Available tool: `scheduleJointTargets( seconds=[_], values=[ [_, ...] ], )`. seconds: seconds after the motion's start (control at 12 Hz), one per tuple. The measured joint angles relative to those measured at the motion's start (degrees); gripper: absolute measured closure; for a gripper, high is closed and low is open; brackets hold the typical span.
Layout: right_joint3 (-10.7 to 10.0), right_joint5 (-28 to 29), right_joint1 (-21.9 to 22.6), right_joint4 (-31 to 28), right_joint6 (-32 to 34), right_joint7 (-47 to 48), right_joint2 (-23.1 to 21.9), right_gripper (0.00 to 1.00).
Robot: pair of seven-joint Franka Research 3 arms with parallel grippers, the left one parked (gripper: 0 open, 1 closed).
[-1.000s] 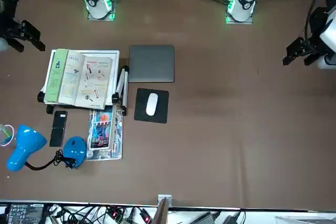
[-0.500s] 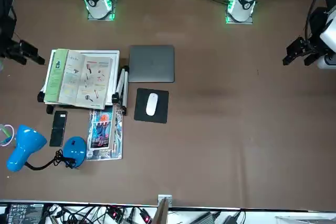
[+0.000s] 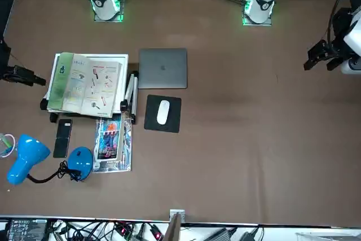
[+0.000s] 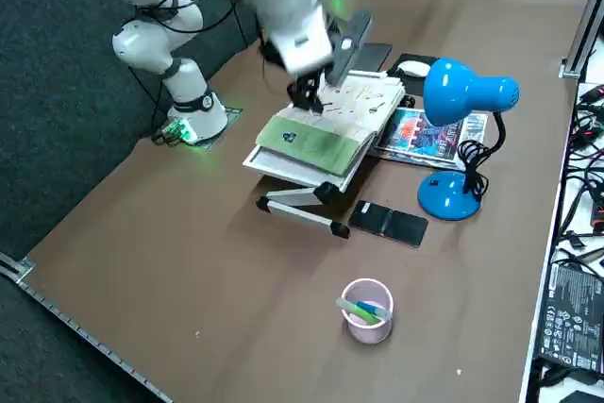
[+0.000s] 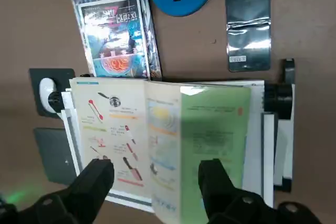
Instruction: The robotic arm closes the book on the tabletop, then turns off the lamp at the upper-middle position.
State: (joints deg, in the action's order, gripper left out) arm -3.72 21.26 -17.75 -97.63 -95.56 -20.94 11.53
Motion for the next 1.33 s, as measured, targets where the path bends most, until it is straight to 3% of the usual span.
scheduleJointTargets(
  seconds=[0.67,1.33],
  values=[
    [-0.12,14.46,-11.32,-0.8,3.18,-21.36,11.62,0.01],
    [-0.02,19.68,-12.53,-0.83,4.24,-26.7,18.43,0.01]
  ],
)
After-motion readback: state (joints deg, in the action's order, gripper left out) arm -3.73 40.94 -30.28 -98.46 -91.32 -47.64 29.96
